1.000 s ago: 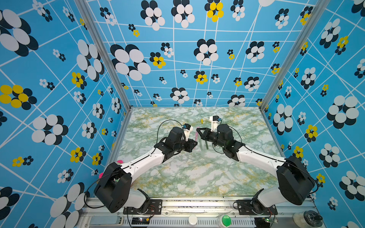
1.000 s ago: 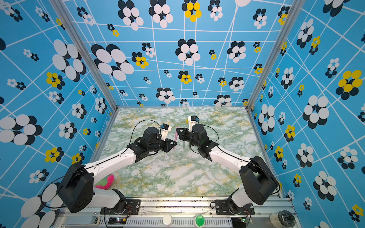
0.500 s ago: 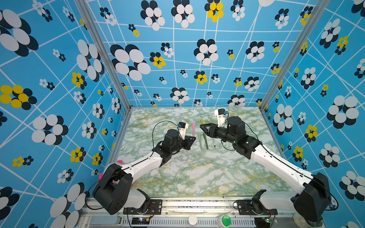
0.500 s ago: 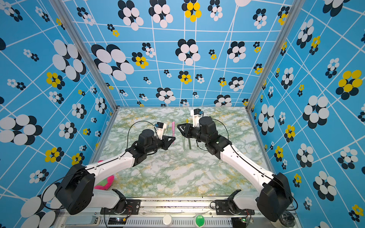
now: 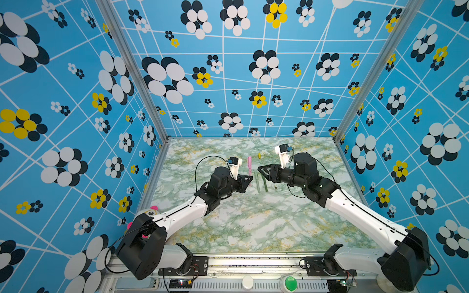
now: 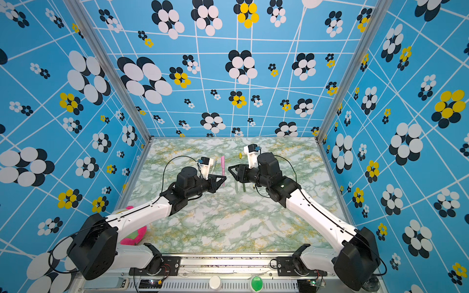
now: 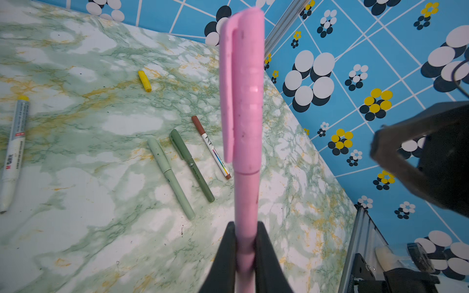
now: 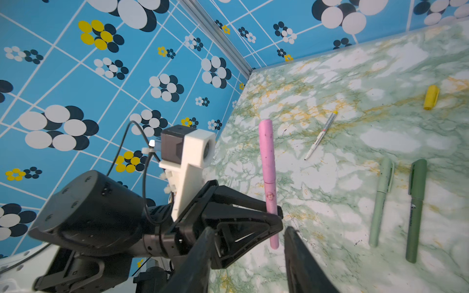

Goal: Insert the pens into the pen caps
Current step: 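Grasp the capped pink pen with the right gripper beside the left gripper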

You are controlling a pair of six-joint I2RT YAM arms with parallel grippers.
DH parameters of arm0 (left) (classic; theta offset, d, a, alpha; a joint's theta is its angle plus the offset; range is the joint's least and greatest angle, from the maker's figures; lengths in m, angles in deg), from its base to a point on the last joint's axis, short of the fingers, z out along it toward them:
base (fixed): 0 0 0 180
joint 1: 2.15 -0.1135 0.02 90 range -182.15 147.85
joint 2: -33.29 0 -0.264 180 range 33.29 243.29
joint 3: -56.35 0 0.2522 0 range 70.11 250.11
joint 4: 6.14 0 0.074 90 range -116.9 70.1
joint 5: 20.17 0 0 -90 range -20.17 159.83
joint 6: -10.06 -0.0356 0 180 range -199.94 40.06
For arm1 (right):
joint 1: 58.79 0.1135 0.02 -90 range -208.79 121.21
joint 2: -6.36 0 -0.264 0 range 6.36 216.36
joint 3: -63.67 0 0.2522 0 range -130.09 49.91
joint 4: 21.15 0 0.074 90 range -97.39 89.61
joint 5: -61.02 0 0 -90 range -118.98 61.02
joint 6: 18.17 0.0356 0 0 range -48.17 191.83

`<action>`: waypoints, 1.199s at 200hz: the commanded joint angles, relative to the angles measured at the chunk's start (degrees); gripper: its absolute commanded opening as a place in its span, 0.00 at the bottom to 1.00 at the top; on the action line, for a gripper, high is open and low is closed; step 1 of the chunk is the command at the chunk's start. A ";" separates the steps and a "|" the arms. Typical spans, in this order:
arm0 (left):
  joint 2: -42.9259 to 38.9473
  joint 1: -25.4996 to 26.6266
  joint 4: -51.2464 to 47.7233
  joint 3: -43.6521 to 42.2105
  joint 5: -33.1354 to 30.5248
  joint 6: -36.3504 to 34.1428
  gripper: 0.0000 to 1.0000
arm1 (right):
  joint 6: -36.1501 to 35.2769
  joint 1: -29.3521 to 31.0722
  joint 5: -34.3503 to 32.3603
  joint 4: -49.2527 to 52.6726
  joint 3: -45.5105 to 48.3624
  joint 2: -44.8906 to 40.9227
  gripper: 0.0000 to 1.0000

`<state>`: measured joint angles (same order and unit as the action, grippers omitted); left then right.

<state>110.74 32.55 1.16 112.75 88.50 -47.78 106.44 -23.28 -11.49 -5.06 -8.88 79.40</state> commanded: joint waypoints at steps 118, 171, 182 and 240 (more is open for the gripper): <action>-1.93 1.60 -0.95 2.68 1.36 0.89 0.00 | -1.54 3.87 0.44 -4.17 -2.14 9.77 0.29; -2.13 1.60 -1.18 2.92 1.80 0.88 0.00 | -2.16 3.93 -1.63 -3.59 -2.92 11.24 0.25; -2.12 1.60 -1.32 2.99 1.89 0.75 0.00 | -2.39 3.94 -1.64 -3.41 -3.26 11.60 0.24; -2.03 1.64 -0.96 2.72 1.29 1.14 0.00 | -2.71 4.07 -2.37 -2.94 -3.43 12.26 0.09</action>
<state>110.30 33.89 -1.07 113.36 89.44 -46.46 104.15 -19.89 -13.04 -8.10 -11.02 90.90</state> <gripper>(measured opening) 0.136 0.121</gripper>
